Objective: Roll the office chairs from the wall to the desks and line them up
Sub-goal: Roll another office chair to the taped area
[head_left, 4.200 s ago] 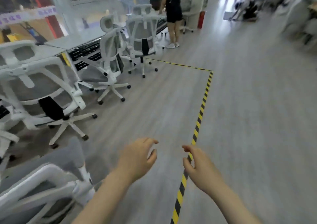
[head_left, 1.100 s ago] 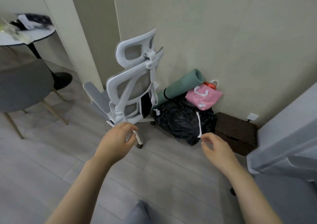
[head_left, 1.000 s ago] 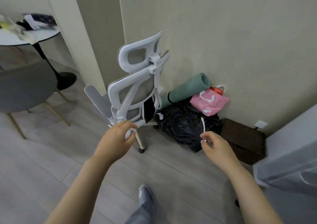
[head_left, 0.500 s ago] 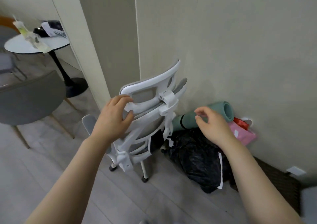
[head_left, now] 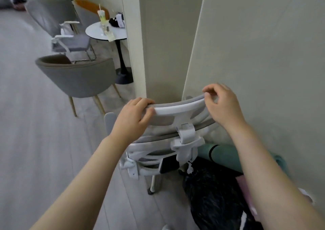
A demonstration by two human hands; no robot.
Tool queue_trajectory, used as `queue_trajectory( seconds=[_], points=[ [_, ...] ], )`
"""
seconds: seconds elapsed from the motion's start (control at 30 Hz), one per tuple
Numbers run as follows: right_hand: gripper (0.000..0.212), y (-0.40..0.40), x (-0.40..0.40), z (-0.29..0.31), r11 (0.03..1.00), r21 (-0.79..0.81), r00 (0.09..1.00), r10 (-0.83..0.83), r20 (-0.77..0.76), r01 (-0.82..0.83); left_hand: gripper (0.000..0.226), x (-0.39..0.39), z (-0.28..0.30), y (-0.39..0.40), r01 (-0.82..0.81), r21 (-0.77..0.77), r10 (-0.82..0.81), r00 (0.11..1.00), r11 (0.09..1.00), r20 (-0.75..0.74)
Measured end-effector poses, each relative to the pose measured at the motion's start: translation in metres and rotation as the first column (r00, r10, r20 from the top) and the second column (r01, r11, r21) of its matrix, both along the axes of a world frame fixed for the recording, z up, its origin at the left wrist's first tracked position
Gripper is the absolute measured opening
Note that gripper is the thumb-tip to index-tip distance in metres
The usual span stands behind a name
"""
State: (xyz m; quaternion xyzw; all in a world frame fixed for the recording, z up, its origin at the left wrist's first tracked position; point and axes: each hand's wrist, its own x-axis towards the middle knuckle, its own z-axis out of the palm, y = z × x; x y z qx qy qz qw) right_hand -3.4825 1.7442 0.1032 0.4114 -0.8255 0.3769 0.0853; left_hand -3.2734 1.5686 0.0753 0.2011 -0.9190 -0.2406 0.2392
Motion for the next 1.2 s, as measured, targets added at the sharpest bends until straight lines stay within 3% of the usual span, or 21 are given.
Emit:
queue_trajectory(
  seconds=[0.1, 0.17, 0.27, 0.57, 0.87, 1.07, 1.2],
  points=[
    [0.026, -0.017, -0.012, -0.011, 0.983, 0.184, 0.960, 0.041, -0.276, 0.011, 0.029, 0.003, -0.006, 0.006, -0.060, 0.057, 0.062, 0.997, 0.997, -0.041],
    [0.030, -0.033, -0.005, -0.013, 0.960, 0.278, 0.904, 0.157, -0.398, -0.044, 0.030, 0.007, -0.008, 0.007, -0.080, 0.090, 0.085, 0.994, 0.993, -0.063],
    [0.036, -0.048, 0.008, -0.013, 0.947, 0.278, 0.871, 0.269, -0.412, -0.161, 0.028, 0.014, -0.007, 0.006, -0.118, 0.120, 0.129, 0.987, 0.986, -0.094],
    [0.035, -0.081, 0.078, -0.033, 0.953, -0.075, 0.839, 0.219, -0.499, -0.293, 0.035, 0.074, -0.012, -0.016, -0.298, 0.160, 0.324, 0.929, 0.941, -0.177],
    [0.040, -0.141, 0.166, -0.035, 0.874, -0.107, 0.761, 0.345, -0.549, -0.474, 0.036, 0.165, -0.011, -0.054, -0.511, 0.205, 0.544, 0.822, 0.835, -0.167],
    [0.044, -0.183, 0.220, -0.034, 0.798, -0.154, 0.729, 0.428, -0.535, -0.582, 0.034, 0.231, -0.008, -0.062, -0.552, 0.197, 0.584, 0.788, 0.810, -0.194],
    [0.036, -0.210, 0.261, -0.036, 0.742, -0.153, 0.690, 0.498, -0.525, -0.652, 0.037, 0.280, -0.013, -0.063, -0.598, 0.194, 0.629, 0.739, 0.777, -0.240]
  ],
)
